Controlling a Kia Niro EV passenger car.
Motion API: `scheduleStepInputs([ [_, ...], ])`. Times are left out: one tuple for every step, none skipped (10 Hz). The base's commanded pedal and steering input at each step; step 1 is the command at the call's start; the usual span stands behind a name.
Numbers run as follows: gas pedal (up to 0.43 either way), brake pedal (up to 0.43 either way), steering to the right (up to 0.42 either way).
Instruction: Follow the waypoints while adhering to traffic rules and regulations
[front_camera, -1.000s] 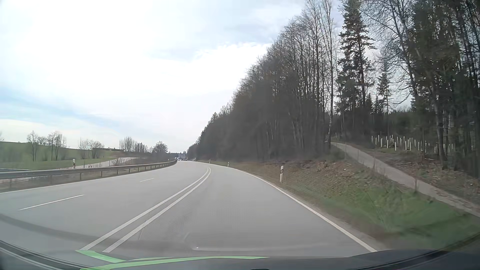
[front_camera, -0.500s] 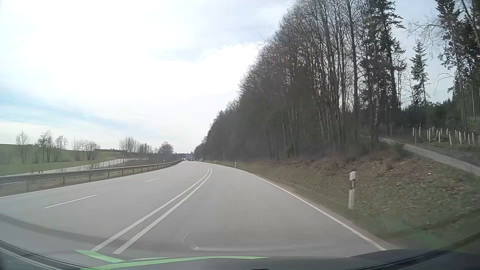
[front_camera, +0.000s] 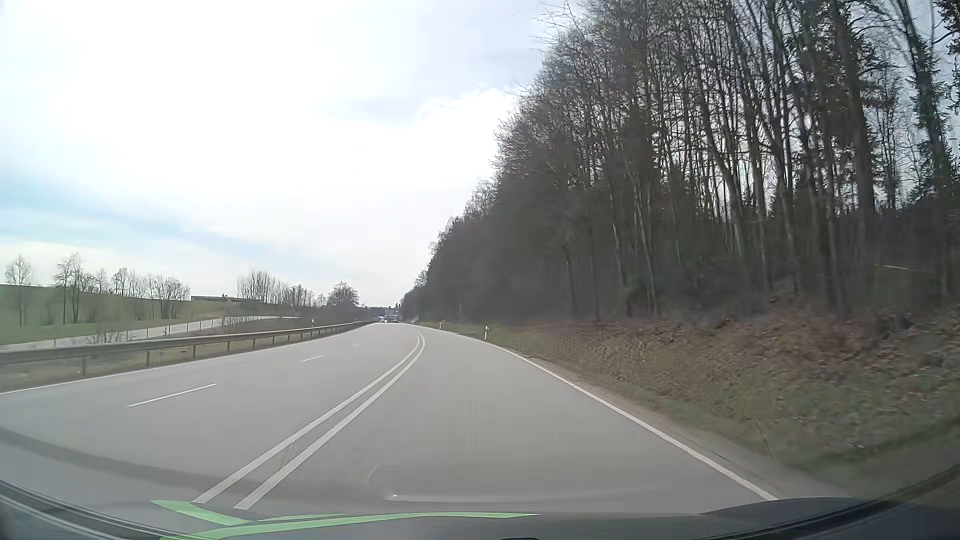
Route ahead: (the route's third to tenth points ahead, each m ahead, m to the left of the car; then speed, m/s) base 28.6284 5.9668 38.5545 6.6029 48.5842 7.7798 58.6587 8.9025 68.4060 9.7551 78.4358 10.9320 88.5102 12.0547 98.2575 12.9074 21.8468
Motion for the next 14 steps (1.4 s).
scheduleStepInputs([
  [0.157, 0.000, -0.012],
  [0.157, 0.000, -0.012],
  [0.157, 0.000, -0.012],
  [0.157, 0.000, -0.012],
  [0.169, 0.000, -0.011],
  [0.177, 0.000, -0.012],
  [0.177, 0.000, -0.012],
  [0.189, 0.000, -0.012],
  [0.189, 0.000, -0.012],
  [0.197, 0.000, -0.011],
  [0.197, 0.000, -0.011],
  [0.197, 0.000, -0.011],
  [0.197, 0.000, -0.010],
  [0.197, 0.000, -0.010],
])
